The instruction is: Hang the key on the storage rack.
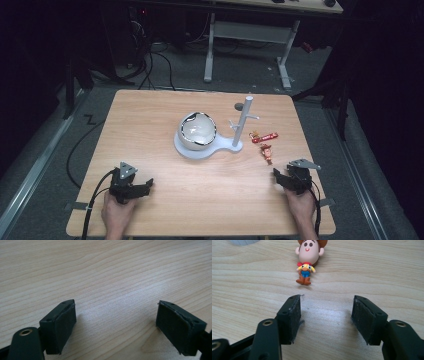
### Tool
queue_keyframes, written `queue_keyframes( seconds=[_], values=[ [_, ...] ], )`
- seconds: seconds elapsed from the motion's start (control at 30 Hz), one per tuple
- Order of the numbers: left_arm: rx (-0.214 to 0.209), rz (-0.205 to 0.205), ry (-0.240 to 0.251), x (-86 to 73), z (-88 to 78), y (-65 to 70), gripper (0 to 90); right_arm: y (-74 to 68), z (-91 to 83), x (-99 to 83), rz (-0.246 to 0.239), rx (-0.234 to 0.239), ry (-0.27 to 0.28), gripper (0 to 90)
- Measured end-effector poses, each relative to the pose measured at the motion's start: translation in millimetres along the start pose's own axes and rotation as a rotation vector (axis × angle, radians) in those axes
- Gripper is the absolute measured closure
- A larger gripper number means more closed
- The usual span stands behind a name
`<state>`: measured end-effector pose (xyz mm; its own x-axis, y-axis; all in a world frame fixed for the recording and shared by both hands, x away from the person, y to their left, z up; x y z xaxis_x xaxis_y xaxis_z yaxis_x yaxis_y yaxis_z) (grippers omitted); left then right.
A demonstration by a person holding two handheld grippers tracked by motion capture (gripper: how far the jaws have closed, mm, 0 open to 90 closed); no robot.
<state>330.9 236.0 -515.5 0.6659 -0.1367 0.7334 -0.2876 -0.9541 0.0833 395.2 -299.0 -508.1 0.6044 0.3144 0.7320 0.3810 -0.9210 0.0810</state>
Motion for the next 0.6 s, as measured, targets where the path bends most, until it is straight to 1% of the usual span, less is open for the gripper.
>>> queue_keyframes(
  seconds=[0.23,0.33,0.5,0.57,0.6],
  values=[
    [-0.006,-0.005,0.001,0.0,-0.3,-0.7,17.0,0.4,-0.3,-0.4,-0.004,0.006,0.001,41.4],
    [-0.006,-0.005,0.002,0.0,-0.2,-0.7,17.1,-0.3,-0.1,-0.2,0.0,0.0,0.001,41.2],
    [-0.005,-0.005,0.0,0.1,-0.2,-0.7,17.1,0.8,-0.3,-0.3,-0.008,0.009,0.001,40.6],
    [-0.005,-0.005,0.001,0.1,-0.1,-0.7,17.1,1.1,-0.5,-0.5,-0.007,0.01,0.001,41.1],
    [-0.005,-0.005,0.0,0.1,-0.1,-0.7,17.1,1.8,-1.4,-1.0,0.002,0.015,0.006,42.5]
  ],
)
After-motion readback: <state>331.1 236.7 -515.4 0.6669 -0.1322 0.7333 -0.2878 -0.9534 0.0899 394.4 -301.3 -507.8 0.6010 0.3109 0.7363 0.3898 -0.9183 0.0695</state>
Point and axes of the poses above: each handheld gripper's, and its own axes: z roughly forward along the jaws, x roughly out of its top, y roughly to its right, the point moved 1 cm from there along z, roughly forward along the jaws, and after that the axes turned 5 degrees about -z, right-handed, at the moved point
